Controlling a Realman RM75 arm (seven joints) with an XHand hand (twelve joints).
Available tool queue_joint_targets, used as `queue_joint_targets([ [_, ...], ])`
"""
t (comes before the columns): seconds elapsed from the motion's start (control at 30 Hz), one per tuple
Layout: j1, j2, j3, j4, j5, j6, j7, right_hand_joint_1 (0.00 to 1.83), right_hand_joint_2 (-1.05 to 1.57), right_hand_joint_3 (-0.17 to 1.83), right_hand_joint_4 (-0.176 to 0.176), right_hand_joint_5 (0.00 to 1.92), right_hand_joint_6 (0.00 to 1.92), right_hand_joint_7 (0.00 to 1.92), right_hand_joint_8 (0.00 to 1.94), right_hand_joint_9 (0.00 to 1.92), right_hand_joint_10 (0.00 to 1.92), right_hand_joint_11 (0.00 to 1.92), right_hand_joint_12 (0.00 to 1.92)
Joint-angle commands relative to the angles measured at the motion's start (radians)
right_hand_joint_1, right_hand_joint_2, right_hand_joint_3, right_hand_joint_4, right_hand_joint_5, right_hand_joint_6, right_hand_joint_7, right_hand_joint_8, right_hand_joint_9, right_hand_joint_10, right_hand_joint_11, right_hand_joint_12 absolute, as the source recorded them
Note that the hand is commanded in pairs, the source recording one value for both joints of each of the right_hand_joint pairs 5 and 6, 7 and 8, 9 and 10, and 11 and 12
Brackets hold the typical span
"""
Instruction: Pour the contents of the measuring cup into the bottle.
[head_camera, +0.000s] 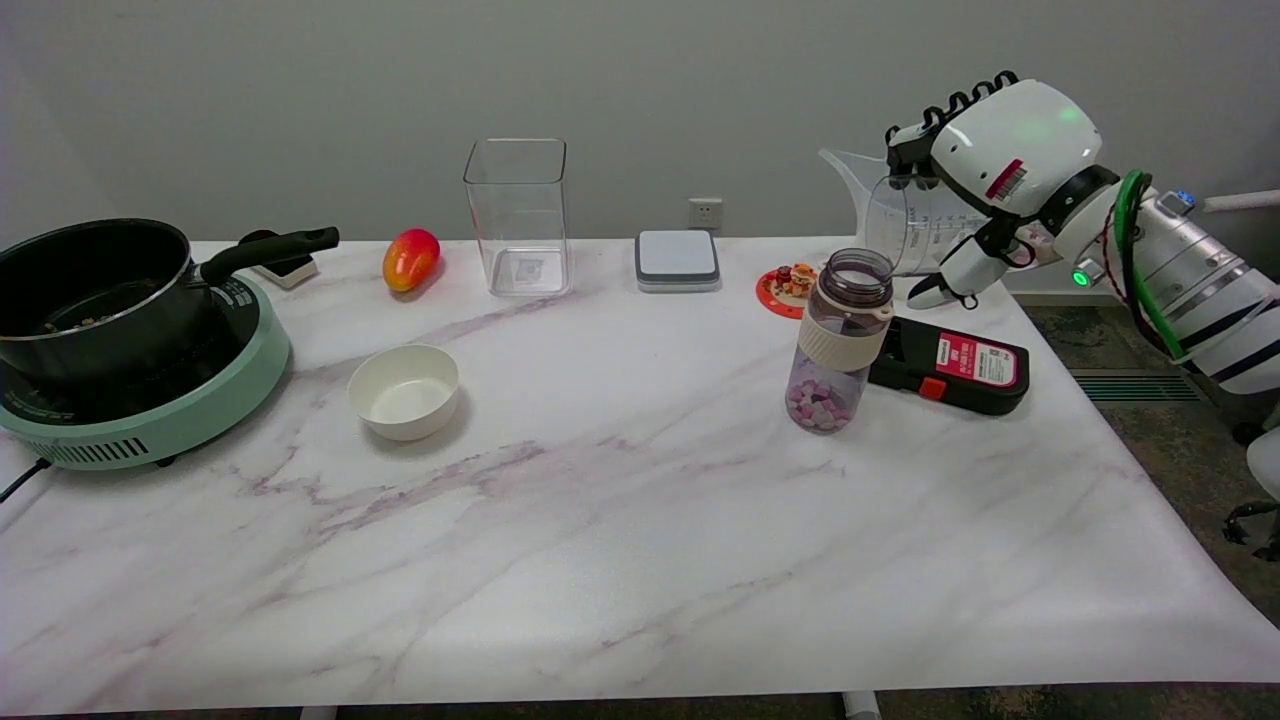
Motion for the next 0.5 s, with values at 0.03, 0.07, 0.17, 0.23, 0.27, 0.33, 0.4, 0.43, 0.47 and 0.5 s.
queue_joint_targets([
  [0.03, 0.007, 0.073, -0.008, -0.003, -0.027, -0.041, 0.050, 1.42, 0.98, 0.81, 0.000, 1.74, 1.74, 1.64, 1.64, 1.54, 1.54, 1.30, 1.30],
  [0.07, 0.009, 0.077, -0.010, -0.003, -0.025, -0.045, 0.051, 1.42, 0.97, 0.82, 0.000, 1.74, 1.74, 1.64, 1.64, 1.53, 1.53, 1.30, 1.30],
  [0.17, 0.015, 0.088, -0.016, -0.005, -0.022, -0.049, 0.052, 1.43, 0.94, 0.85, 0.000, 1.74, 1.74, 1.63, 1.63, 1.53, 1.53, 1.30, 1.30],
  [0.23, 0.015, 0.093, -0.018, -0.005, -0.024, -0.054, 0.057, 1.43, 0.93, 0.85, 0.000, 1.73, 1.73, 1.63, 1.63, 1.53, 1.53, 1.30, 1.30],
  [0.27, 0.015, 0.095, -0.019, -0.005, -0.027, -0.057, 0.063, 1.43, 0.92, 0.86, 0.000, 1.73, 1.73, 1.63, 1.63, 1.53, 1.53, 1.30, 1.30],
  [0.33, 0.015, 0.100, -0.020, -0.005, -0.027, -0.059, 0.065, 1.44, 0.91, 0.87, 0.000, 1.72, 1.72, 1.63, 1.63, 1.53, 1.53, 1.30, 1.30],
  [0.4, 0.015, 0.107, -0.020, -0.005, -0.028, -0.061, 0.066, 1.44, 0.90, 0.89, 0.000, 1.71, 1.71, 1.63, 1.63, 1.53, 1.53, 1.30, 1.30],
  [0.43, 0.015, 0.114, -0.023, -0.005, -0.029, -0.066, 0.066, 1.45, 0.89, 0.89, 0.000, 1.71, 1.71, 1.62, 1.62, 1.53, 1.53, 1.30, 1.30],
  [0.47, 0.016, 0.120, -0.026, -0.005, -0.029, -0.073, 0.069, 1.45, 0.89, 0.90, 0.000, 1.71, 1.71, 1.62, 1.62, 1.52, 1.52, 1.29, 1.29],
  [0.5, 0.016, 0.124, -0.026, -0.005, -0.029, -0.075, 0.070, 1.45, 0.88, 0.90, 0.000, 1.71, 1.71, 1.62, 1.62, 1.52, 1.52, 1.29, 1.29],
])
